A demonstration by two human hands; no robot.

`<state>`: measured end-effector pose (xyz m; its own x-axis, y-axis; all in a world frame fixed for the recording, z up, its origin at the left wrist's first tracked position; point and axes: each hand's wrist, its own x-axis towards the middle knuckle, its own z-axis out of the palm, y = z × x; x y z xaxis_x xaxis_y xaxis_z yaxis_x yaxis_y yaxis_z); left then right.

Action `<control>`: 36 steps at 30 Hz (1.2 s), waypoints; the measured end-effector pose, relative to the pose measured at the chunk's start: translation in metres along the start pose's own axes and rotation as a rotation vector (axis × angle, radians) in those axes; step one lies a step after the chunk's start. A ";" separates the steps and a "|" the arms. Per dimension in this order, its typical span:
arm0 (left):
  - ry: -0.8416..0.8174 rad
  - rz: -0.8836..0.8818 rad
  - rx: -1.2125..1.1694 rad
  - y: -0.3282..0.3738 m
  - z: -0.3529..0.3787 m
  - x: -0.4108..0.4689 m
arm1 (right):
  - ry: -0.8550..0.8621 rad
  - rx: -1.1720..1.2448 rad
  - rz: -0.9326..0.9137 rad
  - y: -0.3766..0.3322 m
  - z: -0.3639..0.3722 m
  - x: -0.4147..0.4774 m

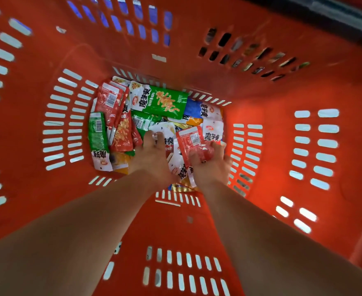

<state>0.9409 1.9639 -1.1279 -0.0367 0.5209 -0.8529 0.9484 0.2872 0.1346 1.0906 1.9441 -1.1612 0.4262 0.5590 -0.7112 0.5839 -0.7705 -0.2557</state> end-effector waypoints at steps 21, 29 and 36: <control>0.078 -0.219 -0.858 0.006 0.011 0.015 | -0.166 0.037 0.150 -0.004 0.007 -0.002; -0.021 -0.237 -1.003 0.005 0.016 0.011 | -0.165 0.133 0.148 0.001 0.008 -0.006; -0.011 -0.250 -1.097 -0.002 0.003 0.020 | -0.223 0.338 0.063 -0.009 0.008 -0.008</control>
<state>0.9391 1.9710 -1.1472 -0.1790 0.3436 -0.9219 0.1245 0.9374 0.3252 1.0763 1.9445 -1.1581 0.2719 0.4560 -0.8474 0.2854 -0.8792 -0.3816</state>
